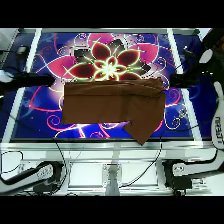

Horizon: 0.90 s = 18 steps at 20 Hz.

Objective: Fold the clothes and pants, and hang the long-sleeved shirts on hangers.

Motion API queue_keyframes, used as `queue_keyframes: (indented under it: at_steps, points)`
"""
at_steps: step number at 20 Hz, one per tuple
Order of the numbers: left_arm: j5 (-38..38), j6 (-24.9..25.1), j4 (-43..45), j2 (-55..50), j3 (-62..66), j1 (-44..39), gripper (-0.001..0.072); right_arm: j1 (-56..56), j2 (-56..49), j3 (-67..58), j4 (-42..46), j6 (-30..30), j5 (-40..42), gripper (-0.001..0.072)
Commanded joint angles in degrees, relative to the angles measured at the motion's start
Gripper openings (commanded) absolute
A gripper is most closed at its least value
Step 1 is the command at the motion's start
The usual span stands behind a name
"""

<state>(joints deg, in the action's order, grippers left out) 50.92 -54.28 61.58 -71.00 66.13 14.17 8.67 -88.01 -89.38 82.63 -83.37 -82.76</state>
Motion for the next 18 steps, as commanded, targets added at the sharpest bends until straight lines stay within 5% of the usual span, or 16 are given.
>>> queue_keyframes:
  at_steps: [1, 3, 5, 9, 10, 12, 13, 15, 18]
  points:
    - [8.11, 0.00, 5.05, 7.08, 0.04, 6.40, 0.0531, 1.70, 9.07, 6.51, 1.81, 2.58, -1.62, 0.0309]
    - [11.74, -0.04, 4.37, 7.82, 0.04, 9.22, 0.0530, 4.87, 15.76, 16.26, 1.40, 3.80, -1.64, 0.0299]
    - [13.73, -0.46, 4.39, 7.37, -0.04, 9.97, 0.0530, 8.22, 22.86, 28.33, -1.70, 5.62, -0.68, 0.0021]
    - [13.70, -1.07, 3.72, 5.97, -0.44, 9.05, 0.0534, 10.38, 31.78, 48.68, -12.17, 9.57, 5.51, 0.0025]
    - [13.75, -1.07, 3.74, 5.73, -0.55, 8.66, 0.0534, 10.38, 32.09, 51.95, -13.73, 9.38, 8.02, 0.0080]
    - [13.84, -1.07, 3.08, 5.73, -0.83, 8.35, 0.0534, 10.38, 31.76, 56.26, -15.61, 5.38, 14.34, 0.0496]
    - [13.84, -1.07, 2.64, 5.73, -0.85, 8.26, 0.0534, 10.38, 31.39, 57.46, -16.15, 3.85, 17.16, 0.0499]
    - [13.84, -1.07, 2.03, 5.73, -0.85, 8.24, 0.0534, 10.38, 29.51, 58.12, -16.92, 3.41, 19.63, 0.0387]
    - [13.84, -1.07, 1.99, 5.73, -0.85, 8.24, 0.0534, 10.38, 24.79, 58.12, -18.91, 6.16, 19.32, 0.0378]
